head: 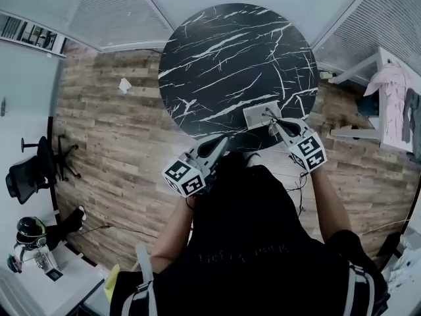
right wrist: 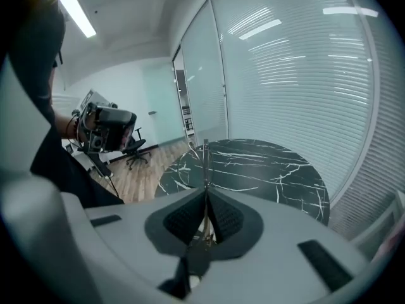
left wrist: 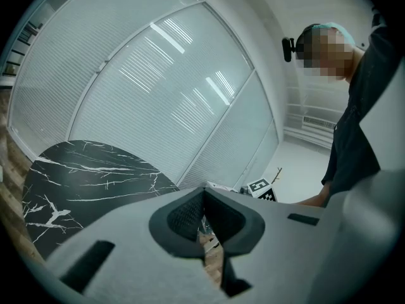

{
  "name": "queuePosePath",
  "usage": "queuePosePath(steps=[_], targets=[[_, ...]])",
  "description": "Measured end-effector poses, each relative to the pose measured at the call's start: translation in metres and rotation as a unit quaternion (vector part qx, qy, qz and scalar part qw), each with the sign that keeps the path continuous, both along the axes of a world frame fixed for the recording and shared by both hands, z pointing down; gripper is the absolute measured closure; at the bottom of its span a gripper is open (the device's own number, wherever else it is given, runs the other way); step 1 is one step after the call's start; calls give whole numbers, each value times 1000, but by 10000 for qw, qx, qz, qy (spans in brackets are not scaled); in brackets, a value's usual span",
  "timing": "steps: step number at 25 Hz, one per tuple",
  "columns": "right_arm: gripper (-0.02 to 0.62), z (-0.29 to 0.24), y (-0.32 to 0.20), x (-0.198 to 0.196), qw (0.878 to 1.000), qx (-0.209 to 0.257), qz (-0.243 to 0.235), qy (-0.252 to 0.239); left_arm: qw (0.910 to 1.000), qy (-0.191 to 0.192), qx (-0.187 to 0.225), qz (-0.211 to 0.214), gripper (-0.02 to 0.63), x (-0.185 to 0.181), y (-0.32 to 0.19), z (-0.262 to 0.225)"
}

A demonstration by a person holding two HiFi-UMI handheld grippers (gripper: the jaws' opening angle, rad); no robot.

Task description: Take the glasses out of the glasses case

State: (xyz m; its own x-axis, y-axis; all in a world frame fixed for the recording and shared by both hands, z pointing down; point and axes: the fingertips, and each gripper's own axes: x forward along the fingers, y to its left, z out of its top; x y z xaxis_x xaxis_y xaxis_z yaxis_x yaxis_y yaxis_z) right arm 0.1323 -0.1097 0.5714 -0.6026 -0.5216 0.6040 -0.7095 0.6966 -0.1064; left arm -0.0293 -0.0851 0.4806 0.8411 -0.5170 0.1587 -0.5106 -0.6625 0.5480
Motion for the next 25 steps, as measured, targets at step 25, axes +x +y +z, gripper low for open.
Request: queuePosePath(steps=[25], targets=[[565, -70, 40, 18, 9764, 128, 1093, -1859, 9997, 149, 68, 196, 589, 21, 4, -15]])
